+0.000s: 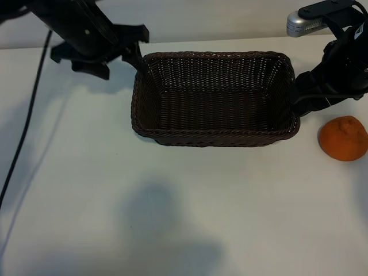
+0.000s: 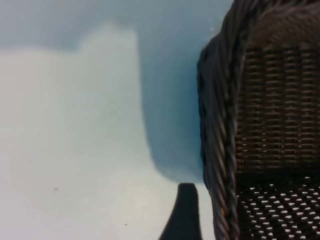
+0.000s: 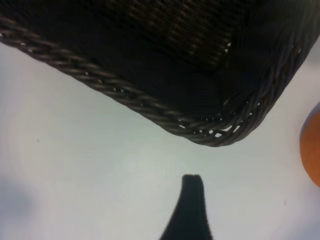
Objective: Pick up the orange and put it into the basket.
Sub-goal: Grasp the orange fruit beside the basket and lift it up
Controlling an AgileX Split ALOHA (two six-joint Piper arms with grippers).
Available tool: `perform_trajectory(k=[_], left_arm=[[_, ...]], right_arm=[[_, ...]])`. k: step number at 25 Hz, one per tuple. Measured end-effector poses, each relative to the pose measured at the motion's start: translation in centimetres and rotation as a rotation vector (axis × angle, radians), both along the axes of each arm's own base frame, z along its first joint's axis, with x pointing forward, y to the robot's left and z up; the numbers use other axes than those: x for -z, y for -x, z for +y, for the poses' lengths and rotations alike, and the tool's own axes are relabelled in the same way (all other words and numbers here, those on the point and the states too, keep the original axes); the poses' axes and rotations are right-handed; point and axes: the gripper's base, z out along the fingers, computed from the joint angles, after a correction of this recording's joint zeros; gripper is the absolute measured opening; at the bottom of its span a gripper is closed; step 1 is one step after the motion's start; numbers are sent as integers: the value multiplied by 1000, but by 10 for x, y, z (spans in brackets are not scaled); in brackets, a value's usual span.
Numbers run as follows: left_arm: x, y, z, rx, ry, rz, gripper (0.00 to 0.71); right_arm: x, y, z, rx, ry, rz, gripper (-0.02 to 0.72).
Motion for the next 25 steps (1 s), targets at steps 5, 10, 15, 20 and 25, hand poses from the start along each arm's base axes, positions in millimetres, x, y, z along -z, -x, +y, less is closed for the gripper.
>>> perform_trajectory(k=[5,10,15,20,25], left_arm=[[-16,-2,6,2,-76,-18,652],[-24,-2,15,8,-181,-15,643],[-46,7,31,-14,-232,-46,637],[-72,14,75,-98,-242,-83,629],[-103,30,112,-155,-254,-160,620]], right_arm=[[0,0,0,0,0,0,594],[0,0,0,0,0,0,594],[0,0,0,0,0,0,594],[0,0,0,0,0,0,594],[0,0,0,0,0,0,594]])
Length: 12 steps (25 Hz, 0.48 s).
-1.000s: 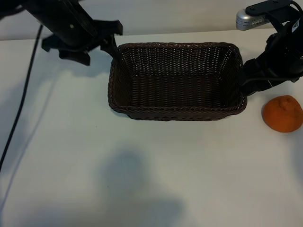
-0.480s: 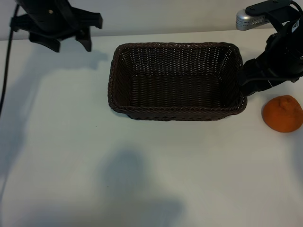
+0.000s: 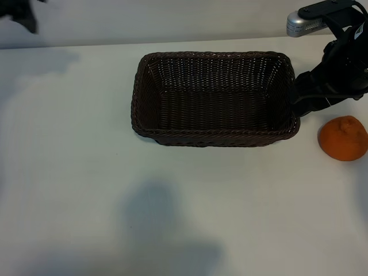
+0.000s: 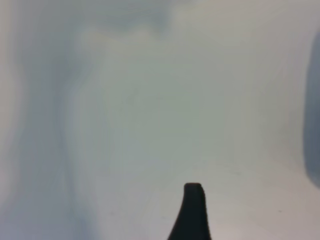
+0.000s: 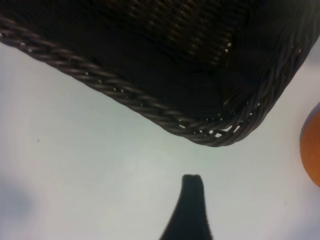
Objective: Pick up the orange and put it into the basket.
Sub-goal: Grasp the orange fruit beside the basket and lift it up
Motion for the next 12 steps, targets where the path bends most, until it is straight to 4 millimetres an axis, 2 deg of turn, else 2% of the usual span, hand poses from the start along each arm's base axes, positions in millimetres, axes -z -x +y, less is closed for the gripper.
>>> perform_trajectory(k=[5,12], left_arm=[[-26,19,19,-34,-8,-75,613],[-52,41,18,9,-3,-152,601]], right_arm=[[0,0,0,0,-1,0,594],[0,0,0,-1,-1,0,594]])
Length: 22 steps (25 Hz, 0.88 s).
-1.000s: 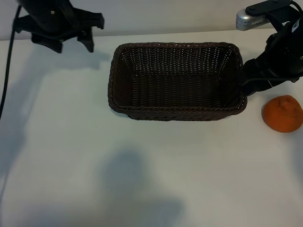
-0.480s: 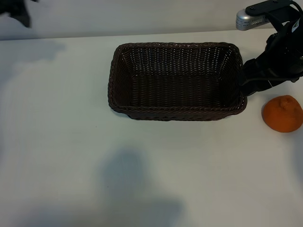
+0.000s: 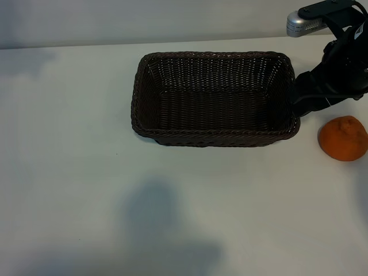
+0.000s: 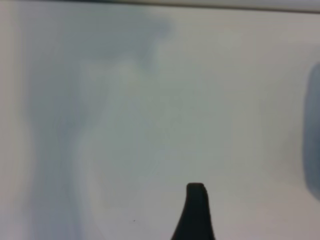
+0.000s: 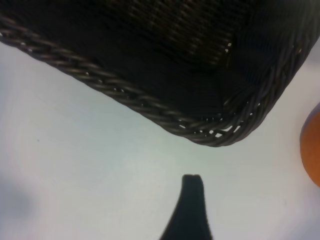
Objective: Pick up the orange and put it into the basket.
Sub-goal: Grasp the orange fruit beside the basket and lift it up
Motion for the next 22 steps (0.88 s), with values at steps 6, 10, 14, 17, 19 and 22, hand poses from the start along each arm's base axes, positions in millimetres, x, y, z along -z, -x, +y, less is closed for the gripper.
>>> perform_trajectory(k=[6,10,14,17,19,22], left_arm=[[-32,33,-1,12,5,-106,596],[-58,65,-3,29,-3,-204,596],[-75,109,-4,48,-12,-286,596],[-71,143,-3,53,-22,-302,596],[-60,165,-1,47,-41,-295,596],[-52,203,2,35,-68,-332,596]], right_arm=[[0,0,0,0,0,0,594],[0,0,0,0,0,0,594],[0,0,0,0,0,-1,594],[0,0,0,0,0,-1,594],[0,0,0,0,0,-1,594],[0,0,0,0,0,-1,594]])
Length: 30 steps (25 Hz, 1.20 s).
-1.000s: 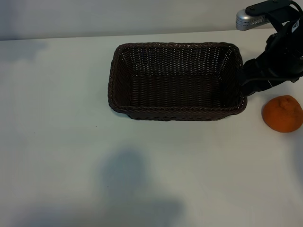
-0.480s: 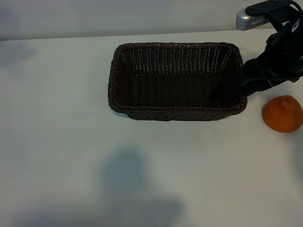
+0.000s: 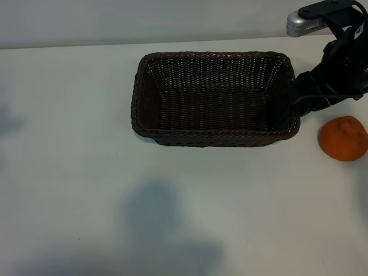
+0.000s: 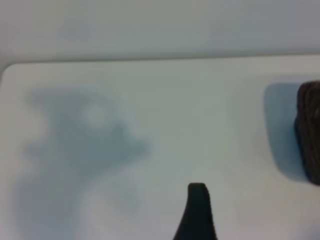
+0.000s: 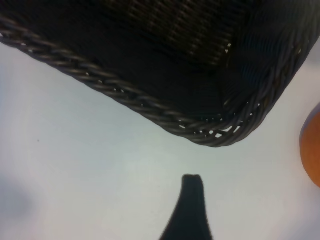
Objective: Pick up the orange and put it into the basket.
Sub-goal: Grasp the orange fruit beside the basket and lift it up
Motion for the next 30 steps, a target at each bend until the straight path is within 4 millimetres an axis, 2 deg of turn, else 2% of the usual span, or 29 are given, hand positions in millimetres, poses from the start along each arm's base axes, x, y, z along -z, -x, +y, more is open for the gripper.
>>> perform_trajectory(k=[5,8,11,18,24,30], left_arm=[[16,49,6,-45,-35,-60,596],[18,77,6,-51,-27,-129,596],[17,96,6,-52,-25,-184,596],[31,119,7,-52,-24,-226,596],[60,133,5,-39,-8,-216,596],[92,136,2,-16,16,-171,596]], right_arm=[[0,0,0,0,0,0,594],[0,0,0,0,0,-1,594],[0,0,0,0,0,-1,594],[0,0,0,0,0,-1,594],[0,0,0,0,0,-1,594],[0,0,0,0,0,-1,594]])
